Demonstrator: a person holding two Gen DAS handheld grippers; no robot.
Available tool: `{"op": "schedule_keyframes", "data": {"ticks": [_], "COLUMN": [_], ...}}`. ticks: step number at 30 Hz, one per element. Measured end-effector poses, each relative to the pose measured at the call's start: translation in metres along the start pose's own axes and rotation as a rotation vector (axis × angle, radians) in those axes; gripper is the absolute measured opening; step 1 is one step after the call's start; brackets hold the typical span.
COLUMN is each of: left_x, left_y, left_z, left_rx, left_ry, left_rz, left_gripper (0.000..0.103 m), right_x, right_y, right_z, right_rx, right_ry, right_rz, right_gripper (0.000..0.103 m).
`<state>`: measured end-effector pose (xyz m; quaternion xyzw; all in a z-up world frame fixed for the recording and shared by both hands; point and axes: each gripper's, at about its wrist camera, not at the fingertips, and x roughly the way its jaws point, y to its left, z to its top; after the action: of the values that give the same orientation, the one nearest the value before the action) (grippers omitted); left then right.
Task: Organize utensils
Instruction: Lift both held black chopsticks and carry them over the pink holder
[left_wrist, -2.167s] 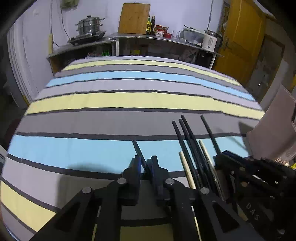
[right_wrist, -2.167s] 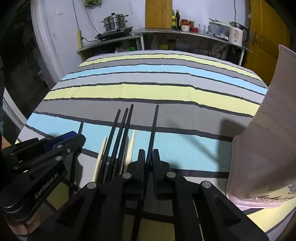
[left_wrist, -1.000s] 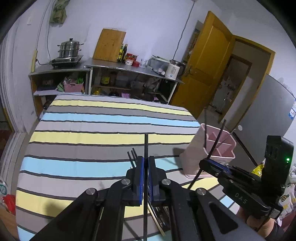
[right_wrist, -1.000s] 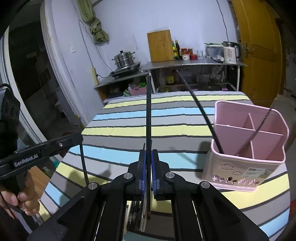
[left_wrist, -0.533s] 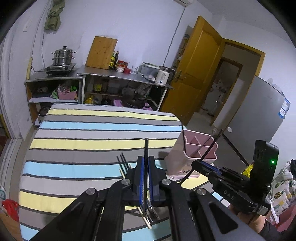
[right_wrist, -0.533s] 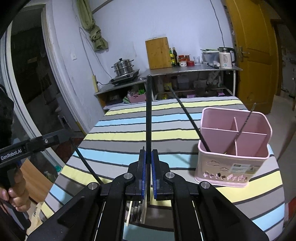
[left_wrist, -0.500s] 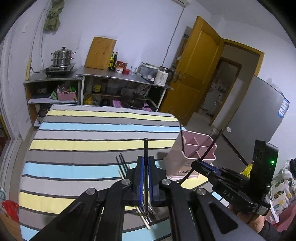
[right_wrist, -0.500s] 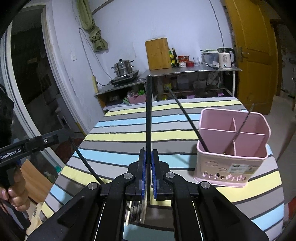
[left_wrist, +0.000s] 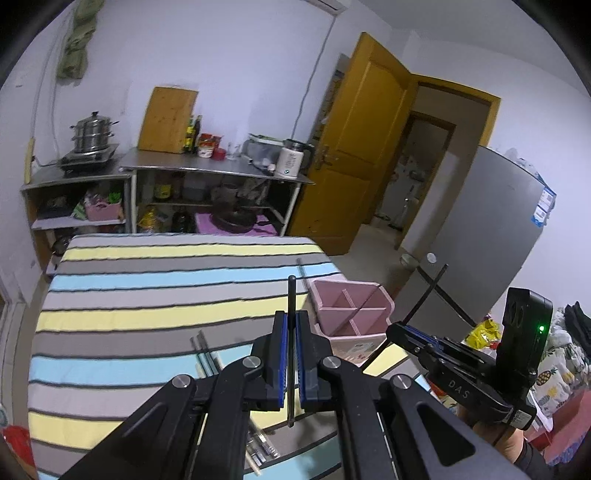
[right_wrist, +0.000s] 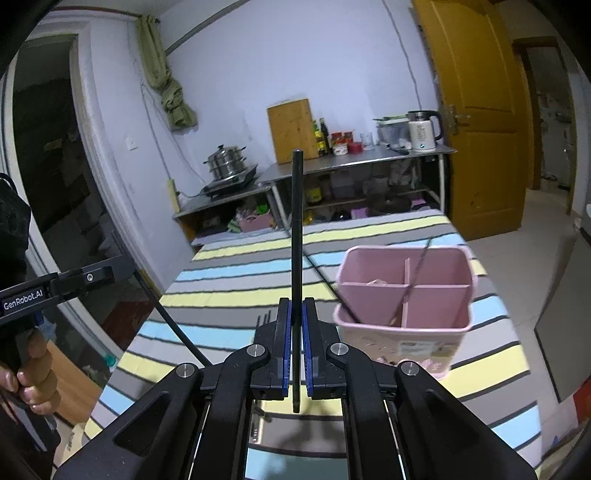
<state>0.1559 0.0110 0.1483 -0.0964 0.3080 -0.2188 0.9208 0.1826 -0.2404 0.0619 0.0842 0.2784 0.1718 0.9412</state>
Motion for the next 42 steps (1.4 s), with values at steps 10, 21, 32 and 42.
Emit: {"op": "schedule_keyframes", "data": {"ticks": [10,21,32,42], "left_x": [0.014,0.051,0.099,0.132], "left_y": [-0.049,-0.07,-0.058,-0.046], "left_z": [0.052,0.094,0.087,0.072], "left_rx": [0.074,0.094,0.078,0.06], "left_ry": [-0.047,-0.072,-0.042,0.016], "left_rz": [-0.069,-0.083,-0.081,-0.091], "left_gripper": [0.004,0.004,0.004,0.004], "right_x": [-0.037,-0.033,-0.009,0.019], "right_y": [-0.032,-0.047,-0.064,-0.068], "right_z": [0.037,0.067,0.06,0.047], "right_rx": [0.021,0.029,0.073,0.087], "right_ry": [-0.103,-0.155,-0.155,-0.097], "right_rz": [-0.064,-0.096,-0.114,-0.13], "right_gripper": [0.005,0.005,0.005,0.005]}}
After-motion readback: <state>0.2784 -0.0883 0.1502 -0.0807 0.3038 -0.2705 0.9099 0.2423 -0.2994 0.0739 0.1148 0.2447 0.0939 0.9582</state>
